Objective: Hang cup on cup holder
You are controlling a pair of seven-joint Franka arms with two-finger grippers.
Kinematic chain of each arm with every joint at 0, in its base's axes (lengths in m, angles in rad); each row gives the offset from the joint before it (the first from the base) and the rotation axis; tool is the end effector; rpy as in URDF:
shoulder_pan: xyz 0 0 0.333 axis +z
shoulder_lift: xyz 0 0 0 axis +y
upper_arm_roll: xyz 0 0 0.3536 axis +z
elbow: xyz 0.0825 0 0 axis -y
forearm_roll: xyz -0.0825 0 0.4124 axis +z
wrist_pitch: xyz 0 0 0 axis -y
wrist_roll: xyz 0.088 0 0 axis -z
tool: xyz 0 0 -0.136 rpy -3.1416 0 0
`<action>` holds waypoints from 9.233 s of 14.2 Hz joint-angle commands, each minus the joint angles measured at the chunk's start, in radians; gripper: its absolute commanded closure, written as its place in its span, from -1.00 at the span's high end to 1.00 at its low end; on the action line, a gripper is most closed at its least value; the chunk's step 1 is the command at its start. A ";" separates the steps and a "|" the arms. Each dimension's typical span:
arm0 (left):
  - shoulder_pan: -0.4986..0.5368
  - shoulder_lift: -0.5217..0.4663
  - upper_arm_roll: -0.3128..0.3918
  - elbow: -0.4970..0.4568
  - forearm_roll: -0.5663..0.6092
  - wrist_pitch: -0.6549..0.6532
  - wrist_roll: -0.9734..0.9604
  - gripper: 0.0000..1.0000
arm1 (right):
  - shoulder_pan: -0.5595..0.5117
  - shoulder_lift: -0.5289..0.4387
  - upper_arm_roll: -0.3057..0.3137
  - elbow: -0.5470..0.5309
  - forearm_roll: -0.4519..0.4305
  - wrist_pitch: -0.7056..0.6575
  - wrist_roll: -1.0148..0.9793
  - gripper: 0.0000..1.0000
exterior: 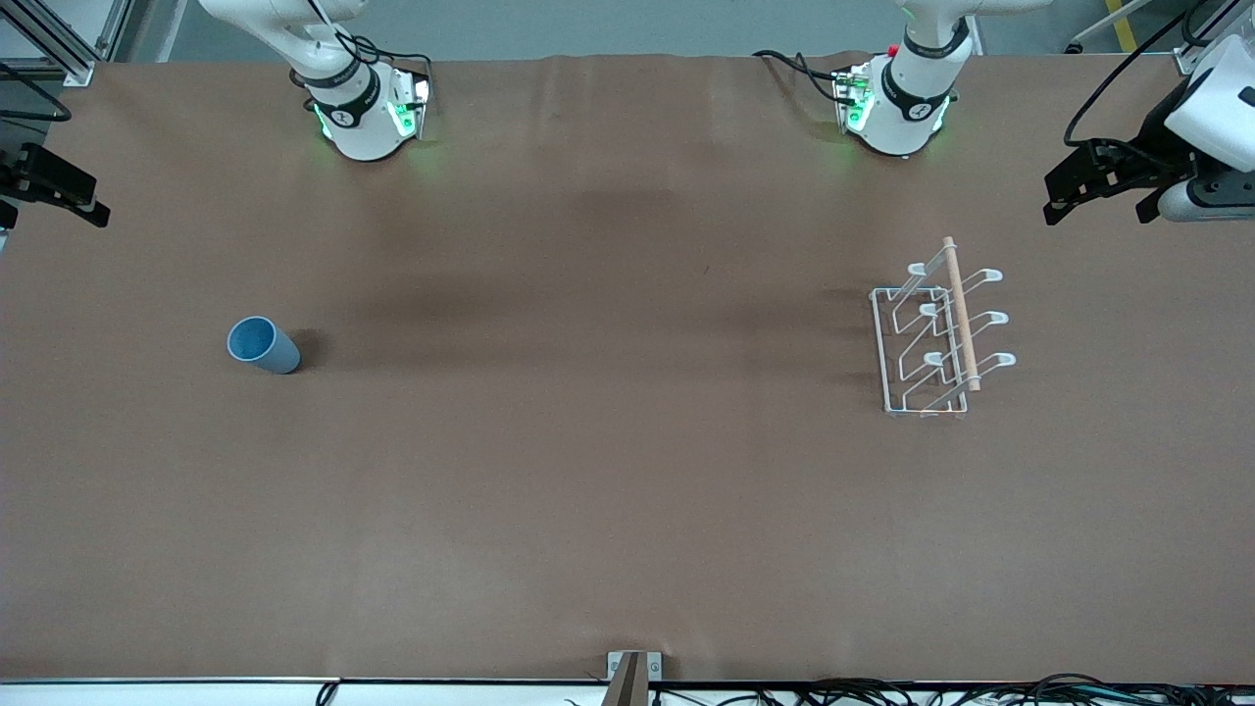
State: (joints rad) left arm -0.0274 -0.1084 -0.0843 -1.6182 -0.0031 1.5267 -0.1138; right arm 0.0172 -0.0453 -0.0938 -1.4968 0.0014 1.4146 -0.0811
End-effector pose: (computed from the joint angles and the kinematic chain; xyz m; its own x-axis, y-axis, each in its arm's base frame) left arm 0.5371 -0.0635 0.6662 0.9999 0.0023 0.0171 0.0024 -1.0000 -0.0041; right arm 0.5473 -0.0432 0.6817 0.9993 0.0050 -0.0365 0.0047 -1.0000 -0.0086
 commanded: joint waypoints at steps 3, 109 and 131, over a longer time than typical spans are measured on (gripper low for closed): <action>-0.002 0.013 0.001 0.029 0.014 -0.013 0.010 1.00 | -0.006 -0.004 0.003 0.000 0.012 -0.008 0.003 1.00; -0.516 0.589 -0.166 0.299 0.011 0.632 0.485 -0.39 | 0.455 0.421 0.034 -0.181 1.341 0.509 0.075 -0.91; -0.451 0.552 -0.146 0.278 0.613 -0.124 0.554 -0.42 | 0.449 0.300 -0.259 -0.332 0.328 0.517 0.075 1.00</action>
State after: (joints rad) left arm -0.4795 0.4447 -0.2291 -1.3244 0.5161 1.4749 0.4002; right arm 0.4626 0.3051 -0.3324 -1.7971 0.4904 1.9253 -0.0048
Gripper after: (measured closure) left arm 0.242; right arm 0.000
